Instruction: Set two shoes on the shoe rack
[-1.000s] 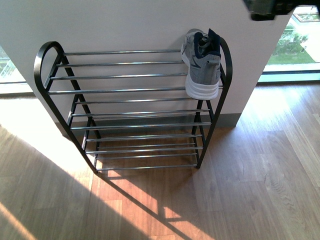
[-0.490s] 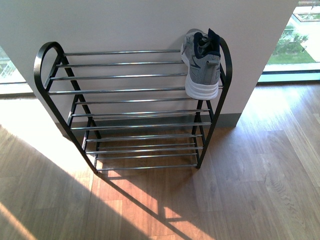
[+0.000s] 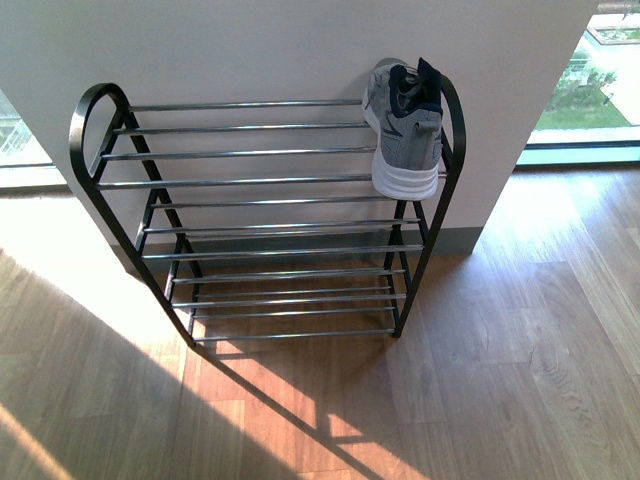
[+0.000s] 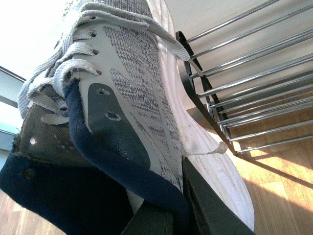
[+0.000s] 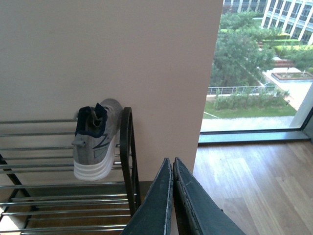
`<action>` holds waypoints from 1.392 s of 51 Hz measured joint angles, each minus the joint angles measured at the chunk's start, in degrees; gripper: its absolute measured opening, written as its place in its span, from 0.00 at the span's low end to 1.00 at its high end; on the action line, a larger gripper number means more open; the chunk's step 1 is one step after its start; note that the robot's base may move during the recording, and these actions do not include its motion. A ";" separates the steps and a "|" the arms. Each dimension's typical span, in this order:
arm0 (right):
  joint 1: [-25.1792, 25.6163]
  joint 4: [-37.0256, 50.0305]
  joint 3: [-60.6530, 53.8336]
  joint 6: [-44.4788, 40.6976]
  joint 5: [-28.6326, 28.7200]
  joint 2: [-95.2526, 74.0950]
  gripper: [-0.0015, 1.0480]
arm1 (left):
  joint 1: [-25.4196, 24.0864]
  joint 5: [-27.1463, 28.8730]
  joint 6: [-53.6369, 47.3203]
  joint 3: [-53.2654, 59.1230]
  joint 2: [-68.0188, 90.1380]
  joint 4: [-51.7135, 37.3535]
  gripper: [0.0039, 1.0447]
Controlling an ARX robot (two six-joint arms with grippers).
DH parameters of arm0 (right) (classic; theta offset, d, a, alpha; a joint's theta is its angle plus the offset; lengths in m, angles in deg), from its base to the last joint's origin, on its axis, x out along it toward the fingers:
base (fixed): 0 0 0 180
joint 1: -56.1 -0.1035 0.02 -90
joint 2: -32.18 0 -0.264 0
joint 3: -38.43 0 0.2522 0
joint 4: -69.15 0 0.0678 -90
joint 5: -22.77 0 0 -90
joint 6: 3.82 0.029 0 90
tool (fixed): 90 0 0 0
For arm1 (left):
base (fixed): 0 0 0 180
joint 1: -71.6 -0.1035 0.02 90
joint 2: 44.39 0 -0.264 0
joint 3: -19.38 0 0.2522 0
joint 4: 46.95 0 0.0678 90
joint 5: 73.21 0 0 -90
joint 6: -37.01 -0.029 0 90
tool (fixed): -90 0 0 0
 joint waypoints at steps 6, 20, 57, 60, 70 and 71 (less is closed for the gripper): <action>3.58 -4.13 -1.22 -0.02 4.37 5.33 0.02 | 0.00 0.04 0.02 0.00 0.00 0.00 0.01; 4.94 -16.68 -2.69 -0.02 4.72 20.22 0.02 | 0.00 0.07 0.02 0.00 0.00 0.00 0.01; 4.96 -37.97 -2.75 -0.02 4.70 42.75 0.02 | 0.00 0.04 0.02 0.00 0.00 0.00 0.01; 4.96 -39.43 -2.75 -0.02 4.72 44.22 0.02 | 0.00 0.04 0.02 0.00 0.00 0.00 0.01; 4.96 -42.82 -2.75 -0.02 4.72 47.56 0.02 | 0.00 0.04 0.00 0.00 0.00 0.00 0.01; 4.96 -43.06 -2.75 -0.02 4.72 47.87 0.02 | 0.00 0.04 0.02 0.00 0.00 0.00 0.01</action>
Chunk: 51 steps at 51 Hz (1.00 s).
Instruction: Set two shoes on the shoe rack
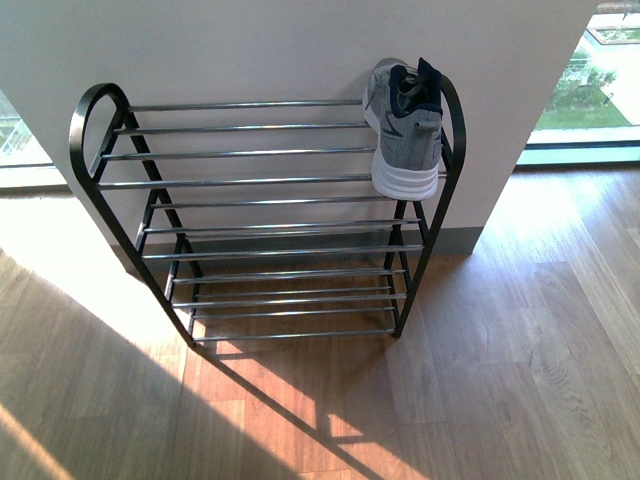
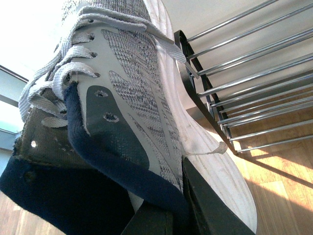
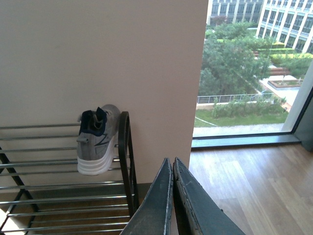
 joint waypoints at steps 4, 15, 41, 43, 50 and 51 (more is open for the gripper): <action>0.00 -1.70 0.02 0.00 0.00 1.62 0.02 | 0.00 0.00 0.00 -0.02 0.00 0.00 0.01; 0.00 -10.62 0.02 0.00 0.04 10.25 0.02 | 0.02 0.04 0.00 0.00 0.00 0.00 0.01; 0.00 -10.75 0.02 -0.02 0.04 10.43 0.61 | 0.09 -3.78 22.75 -8.28 10.36 6.75 0.01; 0.00 -10.75 0.02 -0.02 0.04 10.45 0.68 | 0.13 -6.27 24.81 -10.97 13.66 6.16 0.01; 0.00 -10.75 0.02 -0.02 0.04 10.45 0.88 | 0.74 -15.69 27.28 -20.81 24.94 5.97 0.01; 0.00 -10.75 0.02 -0.02 0.04 10.45 0.91 | 0.79 -16.46 27.50 -21.62 25.81 6.03 0.01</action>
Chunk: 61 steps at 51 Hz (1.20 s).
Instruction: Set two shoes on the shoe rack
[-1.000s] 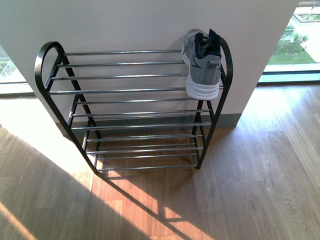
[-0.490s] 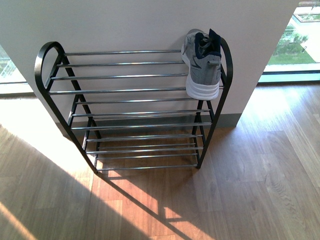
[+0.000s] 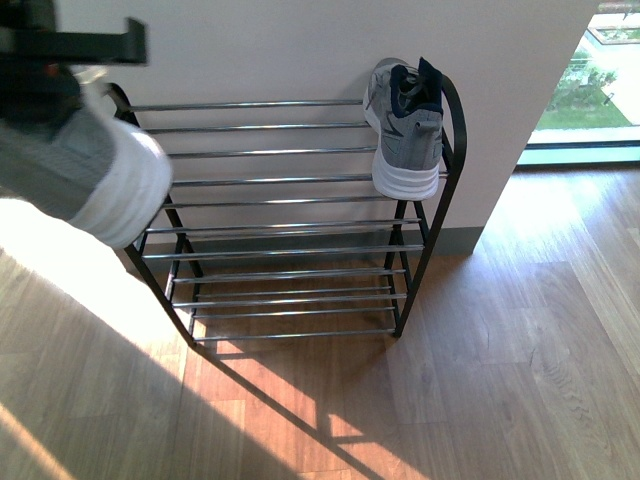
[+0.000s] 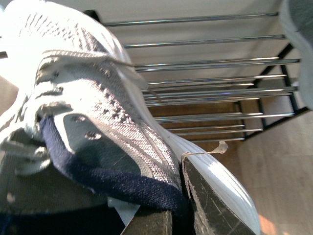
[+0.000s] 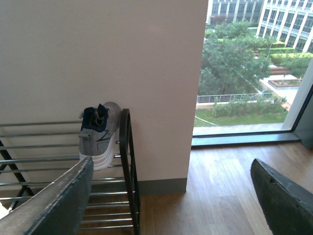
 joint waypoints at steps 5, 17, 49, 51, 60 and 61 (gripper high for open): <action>0.00 0.00 0.00 0.00 0.00 0.00 0.91 | 0.33 -5.31 -0.42 -6.75 6.93 1.29 0.01; 0.00 0.00 0.00 0.00 0.00 0.00 0.91 | 1.31 -14.32 -8.59 -25.90 24.06 9.62 0.01; 0.00 0.00 0.00 0.00 0.00 0.00 0.91 | 6.10 -19.63 -22.53 -74.47 57.57 31.65 0.01; 0.00 0.00 0.00 0.02 0.00 0.00 0.91 | 6.34 -18.99 -23.45 -77.33 59.34 33.09 0.01; 0.00 0.00 0.00 0.02 0.00 0.00 0.91 | 6.23 -16.81 -27.15 -89.20 66.12 38.69 0.01; 0.00 0.00 0.00 0.02 0.00 0.00 0.91 | 6.16 -16.76 -27.41 -90.47 66.86 39.26 0.01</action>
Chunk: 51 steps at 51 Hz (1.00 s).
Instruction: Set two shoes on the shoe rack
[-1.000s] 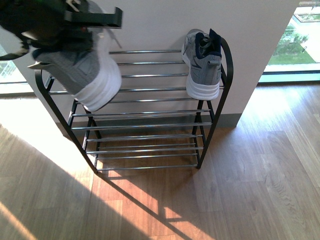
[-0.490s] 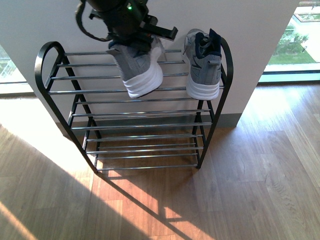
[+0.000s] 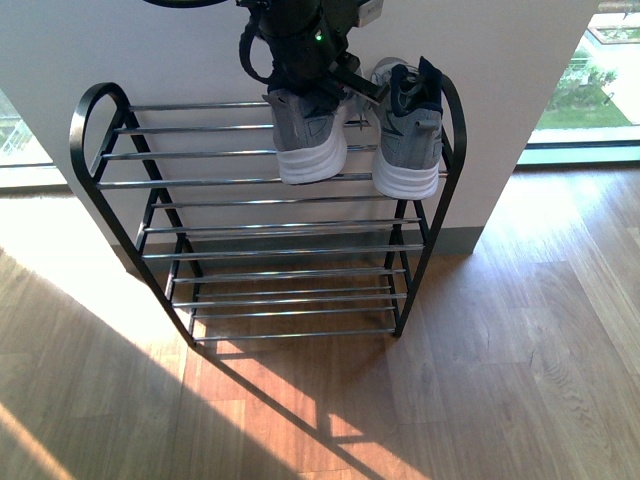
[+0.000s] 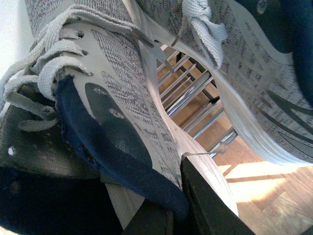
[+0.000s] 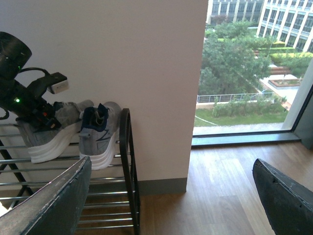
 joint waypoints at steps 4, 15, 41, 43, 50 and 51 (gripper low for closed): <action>0.00 0.00 0.00 -0.02 0.00 0.00 0.91 | -0.07 0.22 -0.50 -4.37 2.58 2.01 0.01; 0.00 0.00 0.00 -0.02 0.00 0.00 0.91 | 0.31 0.17 -0.90 -6.27 3.96 1.84 0.17; 0.00 0.00 0.00 -0.02 0.00 0.00 0.91 | 1.62 13.79 10.25 37.38 -29.16 -29.42 0.91; 0.00 0.00 0.00 -0.02 0.00 0.00 0.91 | 1.46 15.21 11.37 40.89 -32.02 -31.36 0.91; 0.00 0.00 0.00 -0.02 0.00 0.00 0.91 | 0.68 20.72 13.84 53.66 -42.84 -36.61 0.91; 0.00 0.00 0.00 -0.02 0.00 0.00 0.91 | 0.57 21.22 13.92 54.80 -43.85 -36.92 0.91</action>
